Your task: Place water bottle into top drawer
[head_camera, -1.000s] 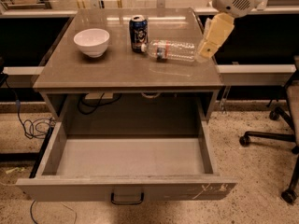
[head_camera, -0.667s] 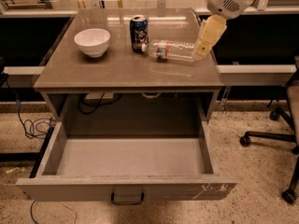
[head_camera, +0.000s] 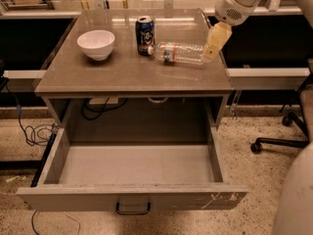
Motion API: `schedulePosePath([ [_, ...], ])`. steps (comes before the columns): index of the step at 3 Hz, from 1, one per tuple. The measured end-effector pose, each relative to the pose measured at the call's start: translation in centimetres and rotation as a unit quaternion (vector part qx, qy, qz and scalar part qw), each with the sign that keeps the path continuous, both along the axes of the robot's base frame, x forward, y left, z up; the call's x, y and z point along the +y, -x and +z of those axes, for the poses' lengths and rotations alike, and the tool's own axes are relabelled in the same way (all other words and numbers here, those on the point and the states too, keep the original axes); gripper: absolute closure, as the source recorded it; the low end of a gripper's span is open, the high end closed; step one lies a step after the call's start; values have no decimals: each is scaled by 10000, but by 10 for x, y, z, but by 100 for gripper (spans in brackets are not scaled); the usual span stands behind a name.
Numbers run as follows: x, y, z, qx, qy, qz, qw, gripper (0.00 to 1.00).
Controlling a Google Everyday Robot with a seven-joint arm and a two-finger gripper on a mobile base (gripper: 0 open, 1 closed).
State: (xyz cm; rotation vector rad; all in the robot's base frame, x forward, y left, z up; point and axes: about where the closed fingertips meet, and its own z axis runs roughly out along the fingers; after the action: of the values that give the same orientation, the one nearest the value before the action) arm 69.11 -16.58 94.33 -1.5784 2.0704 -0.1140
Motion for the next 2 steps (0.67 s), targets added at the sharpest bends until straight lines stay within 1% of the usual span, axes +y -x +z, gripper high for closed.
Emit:
schedulePosePath([
  [1, -2, -28, -18, -28, -191, -89, 9998, 0],
  [2, 7, -59, -39, -38, -654, -140, 9978, 0],
])
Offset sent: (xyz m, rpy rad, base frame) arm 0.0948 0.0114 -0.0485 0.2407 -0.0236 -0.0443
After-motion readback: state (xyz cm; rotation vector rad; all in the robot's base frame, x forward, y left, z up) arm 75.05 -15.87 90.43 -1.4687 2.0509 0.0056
